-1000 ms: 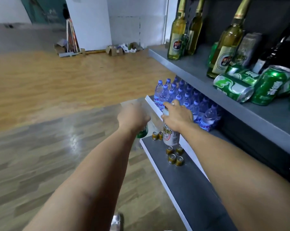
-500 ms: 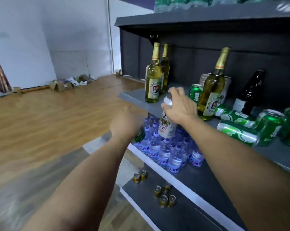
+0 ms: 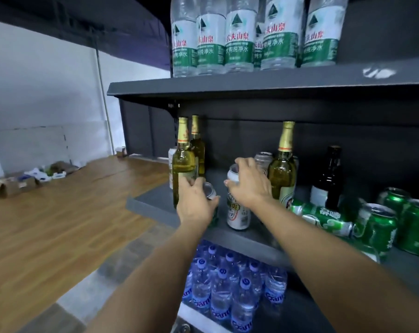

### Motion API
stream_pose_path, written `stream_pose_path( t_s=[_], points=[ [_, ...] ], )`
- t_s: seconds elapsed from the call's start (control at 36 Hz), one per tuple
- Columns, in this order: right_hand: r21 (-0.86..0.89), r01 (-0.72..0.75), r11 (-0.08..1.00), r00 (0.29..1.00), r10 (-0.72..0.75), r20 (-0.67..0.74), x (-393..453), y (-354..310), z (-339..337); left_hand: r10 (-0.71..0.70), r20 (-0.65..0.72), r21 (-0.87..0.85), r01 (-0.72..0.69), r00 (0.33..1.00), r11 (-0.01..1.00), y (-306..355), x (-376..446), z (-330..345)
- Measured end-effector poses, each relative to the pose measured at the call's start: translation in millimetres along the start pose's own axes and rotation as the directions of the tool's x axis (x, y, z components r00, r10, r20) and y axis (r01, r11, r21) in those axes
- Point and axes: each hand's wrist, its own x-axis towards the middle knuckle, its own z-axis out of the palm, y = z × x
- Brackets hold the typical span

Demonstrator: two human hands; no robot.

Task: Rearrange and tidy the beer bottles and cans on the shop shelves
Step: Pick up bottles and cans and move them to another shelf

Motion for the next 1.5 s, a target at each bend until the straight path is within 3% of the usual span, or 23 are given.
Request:
stream_pose_path(
  t_s=[0.28,0.36,0.47,0.53,0.64,0.75,1.06,1.39,1.44,1.5],
  points=[
    [-0.158,-0.058,0.986,0.993,0.073,0.090,37,3,23,0.183,0.142,-0.026,-0.181,0.973,0.983,0,34,30],
    [-0.294,-0.060,0.954,0.969,0.126,0.212,53,5,13,0.179,0.179,-0.080,-0.167,0.967,0.983,-7,34,42],
    [-0.311,-0.031,0.950,0.919,0.149,0.365,69,4,1,0.244,0.176,-0.144,-0.220,0.954,0.965,-21,38,52],
    [-0.292,-0.032,0.956,0.925,0.139,0.353,74,3,4,0.256,0.174,-0.185,-0.224,0.951,0.957,-28,33,56],
    [-0.273,-0.047,0.961,0.944,0.132,0.302,80,5,17,0.117,0.151,-0.354,-0.056,0.982,0.934,-30,18,64],
    [-0.246,-0.060,0.967,0.965,0.119,0.233,88,9,33,0.053,0.155,-0.428,0.019,0.986,0.904,-26,16,74],
    [-0.138,-0.156,0.978,0.961,0.183,0.206,145,18,71,0.071,0.158,-0.487,0.015,0.985,0.873,-24,36,97],
    [-0.175,-0.183,0.967,0.962,0.213,0.168,167,18,94,0.150,0.196,-0.443,-0.049,0.969,0.895,-33,59,111],
    [-0.204,-0.191,0.960,0.970,0.216,0.110,157,15,85,0.154,0.202,-0.433,-0.053,0.967,0.900,-33,63,113],
    [-0.207,-0.164,0.964,0.985,0.150,-0.081,143,11,75,0.158,0.189,-0.422,-0.065,0.969,0.904,-32,68,115]
  ],
)
